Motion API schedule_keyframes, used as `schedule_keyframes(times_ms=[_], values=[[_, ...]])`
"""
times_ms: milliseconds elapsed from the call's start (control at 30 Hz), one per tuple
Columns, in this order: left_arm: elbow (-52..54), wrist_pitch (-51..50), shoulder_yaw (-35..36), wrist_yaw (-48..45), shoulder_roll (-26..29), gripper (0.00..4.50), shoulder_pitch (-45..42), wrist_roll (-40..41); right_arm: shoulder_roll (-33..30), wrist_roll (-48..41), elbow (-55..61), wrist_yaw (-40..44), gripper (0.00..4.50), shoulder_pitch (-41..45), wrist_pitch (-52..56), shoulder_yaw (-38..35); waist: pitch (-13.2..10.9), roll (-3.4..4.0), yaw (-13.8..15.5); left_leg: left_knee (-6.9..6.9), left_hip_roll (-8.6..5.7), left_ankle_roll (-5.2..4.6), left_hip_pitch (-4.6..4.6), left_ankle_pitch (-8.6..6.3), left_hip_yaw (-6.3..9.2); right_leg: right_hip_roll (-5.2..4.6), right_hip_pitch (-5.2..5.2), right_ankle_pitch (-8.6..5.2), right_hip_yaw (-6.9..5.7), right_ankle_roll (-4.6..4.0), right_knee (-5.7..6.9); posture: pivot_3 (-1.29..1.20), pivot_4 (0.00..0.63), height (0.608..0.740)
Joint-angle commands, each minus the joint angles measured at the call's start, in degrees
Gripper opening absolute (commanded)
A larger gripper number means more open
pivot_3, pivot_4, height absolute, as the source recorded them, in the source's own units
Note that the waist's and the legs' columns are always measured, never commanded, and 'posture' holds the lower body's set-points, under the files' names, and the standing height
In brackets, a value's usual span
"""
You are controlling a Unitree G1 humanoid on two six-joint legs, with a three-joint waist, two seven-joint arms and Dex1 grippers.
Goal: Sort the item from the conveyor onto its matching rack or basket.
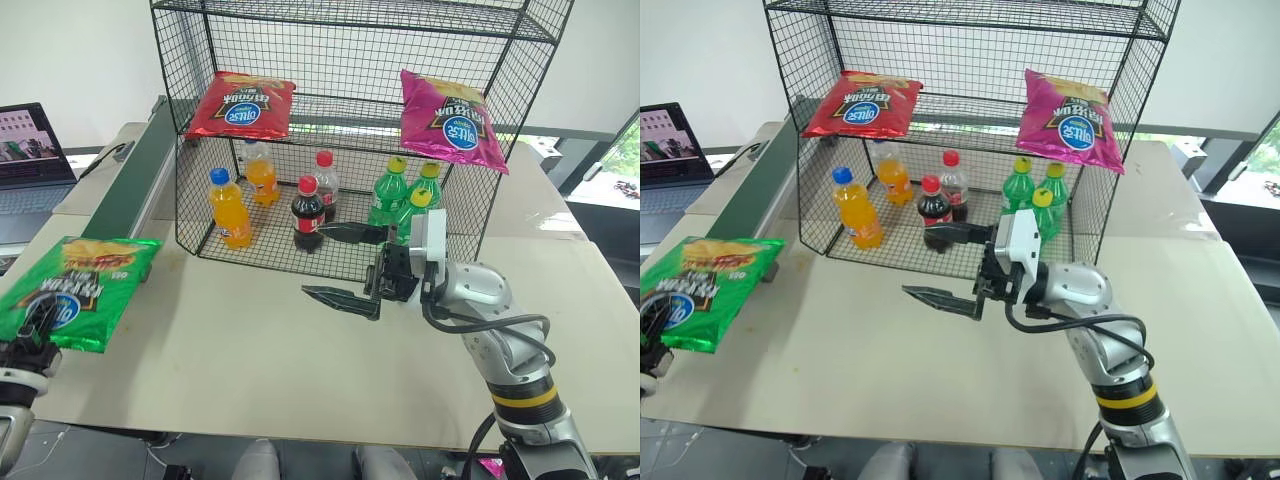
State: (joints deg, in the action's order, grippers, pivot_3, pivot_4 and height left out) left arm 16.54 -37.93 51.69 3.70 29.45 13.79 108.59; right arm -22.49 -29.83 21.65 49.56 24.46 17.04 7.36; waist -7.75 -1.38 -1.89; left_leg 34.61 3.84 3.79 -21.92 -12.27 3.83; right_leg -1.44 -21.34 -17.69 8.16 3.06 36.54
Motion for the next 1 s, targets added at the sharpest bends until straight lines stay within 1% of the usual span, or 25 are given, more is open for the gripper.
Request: schedule_keyframes(times_ms=[33, 100, 167, 233, 300, 433, 500, 533, 600, 700, 767, 800, 900, 1000], values=[[11.4, 0.2, -3.0, 2.6, 1.7, 0.07, -5.2, 4.4, -0.2, 1.5, 4.4, -6.4, 4.50, -1.6, 1.1, -3.6, 0.0, 0.05, 0.4, 0.00, -0.02, 0.01, 0.00, 0.00, 0.00, -0.01, 0.01, 0.00, 0.00, 0.01, -0.02, 0.00, 0.150, 0.740], [15.3, 0.7, -7.7, 3.7, 1.4, 0.07, -9.2, 4.4, -0.3, 3.5, 5.9, -9.6, 4.50, -3.5, 0.8, -4.2, 0.0, 0.12, 0.7, 0.00, -0.02, 0.02, 0.00, 0.01, -0.02, 0.00, 0.03, 0.03, 0.02, 0.03, -0.17, 0.00, 0.150, 0.740], [17.7, 1.1, -14.7, 5.0, 1.3, 0.07, -15.5, 4.4, 0.3, 4.9, 7.9, -12.9, 4.50, -5.1, 0.6, -5.0, 0.0, 0.15, 0.9, -0.05, -0.02, 0.02, -0.01, 0.02, -0.04, 0.00, 0.07, 0.05, 0.02, 0.05, -0.34, 0.00, 0.150, 0.740], [17.5, 1.4, -21.0, 6.4, 0.4, 0.07, -23.9, 4.4, 1.2, 6.1, 10.3, -16.4, 4.50, -5.9, 0.2, -6.1, 0.0, 0.15, 1.2, -0.05, -0.02, 0.03, -0.07, 0.02, -0.04, 0.01, 0.06, 0.06, 0.02, 0.07, -0.37, 0.00, 0.150, 0.740], [14.7, 0.0, -25.9, 6.3, -0.9, 0.07, -31.7, 4.4, 1.8, 8.2, 12.5, -19.8, 4.50, -6.1, -0.2, -6.8, 0.0, 0.15, 1.2, -0.02, -0.02, 0.03, -0.13, 0.03, -0.02, 0.02, 0.05, 0.09, 0.00, 0.10, -0.38, 0.00, 0.150, 0.740], [2.8, -4.7, -33.3, 4.1, -3.6, 0.07, -49.6, 4.4, 3.5, 13.0, 16.9, -27.0, 4.50, -7.0, -0.5, -8.2, 0.0, 0.15, 1.1, 0.00, -0.07, 0.02, -0.14, 0.04, -0.01, 0.02, 0.08, 0.13, 0.01, 0.16, -0.43, 0.00, 0.150, 0.740], [-4.6, -6.3, -36.4, 0.4, -4.4, 0.07, -57.6, 4.3, 3.9, 14.4, 18.5, -29.2, 4.50, -7.6, 0.1, -8.6, 0.0, 0.15, 0.9, 0.00, -0.09, 0.01, -0.14, 0.04, 0.01, 0.03, 0.08, 0.13, 0.01, 0.16, -0.44, 0.00, 0.150, 0.740], [-8.3, -6.9, -37.5, -2.2, -4.9, 0.07, -60.9, 2.8, 3.9, 15.0, 19.2, -29.9, 4.50, -8.0, 0.4, -8.6, 0.0, 0.17, 1.0, 0.00, -0.10, 0.00, -0.15, 0.04, 0.02, 0.03, 0.07, 0.13, 0.00, 0.16, -0.44, 0.00, 0.150, 0.740], [-16.9, -7.2, -39.4, -8.2, -6.6, 0.07, -66.3, -3.2, 4.2, 16.0, 20.3, -31.3, 4.50, -8.8, 0.8, -8.4, 0.0, 0.18, 1.0, 0.02, -0.16, 0.00, -0.18, 0.05, 0.10, 0.03, 0.07, 0.13, -0.04, 0.16, -0.46, 0.00, 0.150, 0.740], [-26.9, -5.9, -41.2, -15.2, -9.3, 0.07, -69.5, -12.4, 4.5, 17.1, 21.9, -32.9, 4.50, -9.9, 1.6, -7.8, 0.0, 0.38, 0.9, 0.01, -0.21, 0.00, -0.13, 0.06, 0.11, 0.03, 0.11, 0.12, -0.03, 0.17, -0.48, 0.00, 0.150, 0.740], [-30.6, -6.0, -41.0, -16.9, -11.1, 0.07, -69.3, -16.0, 4.7, 17.6, 22.6, -33.6, 4.50, -10.4, 2.0, -7.6, 0.1, 0.48, 0.7, -0.02, -0.21, 0.01, -0.13, 0.07, 0.11, 0.03, 0.10, 0.12, -0.01, 0.17, -0.48, 0.00, 0.150, 0.740], [-32.1, -6.1, -40.8, -16.2, -12.3, 0.07, -68.9, -17.4, 4.7, 17.7, 23.0, -33.8, 4.50, -10.8, 2.5, -7.4, 0.1, 0.48, 0.7, -0.02, -0.20, 0.02, -0.14, 0.07, 0.11, 0.03, 0.08, 0.12, -0.01, 0.17, -0.47, 0.00, 0.150, 0.740], [-30.3, -5.7, -40.3, -12.6, -16.4, 0.07, -66.5, -20.1, 4.7, 17.6, 23.6, -34.0, 4.50, -11.5, 3.3, -7.1, 0.0, 0.46, 0.9, -0.03, -0.18, 0.03, -0.20, 0.08, 0.12, 0.03, 0.05, 0.12, -0.01, 0.17, -0.47, 0.00, 0.150, 0.740], [-26.9, -5.6, -38.2, -9.5, -20.1, 0.07, -66.8, -17.9, 4.6, 17.3, 23.8, -33.9, 4.50, -11.6, 3.6, -7.0, 0.0, 0.43, 1.1, 0.09, -0.18, 0.03, -0.34, 0.08, 0.15, 0.02, 0.01, 0.13, -0.02, 0.19, -0.47, 0.00, 0.150, 0.740]])
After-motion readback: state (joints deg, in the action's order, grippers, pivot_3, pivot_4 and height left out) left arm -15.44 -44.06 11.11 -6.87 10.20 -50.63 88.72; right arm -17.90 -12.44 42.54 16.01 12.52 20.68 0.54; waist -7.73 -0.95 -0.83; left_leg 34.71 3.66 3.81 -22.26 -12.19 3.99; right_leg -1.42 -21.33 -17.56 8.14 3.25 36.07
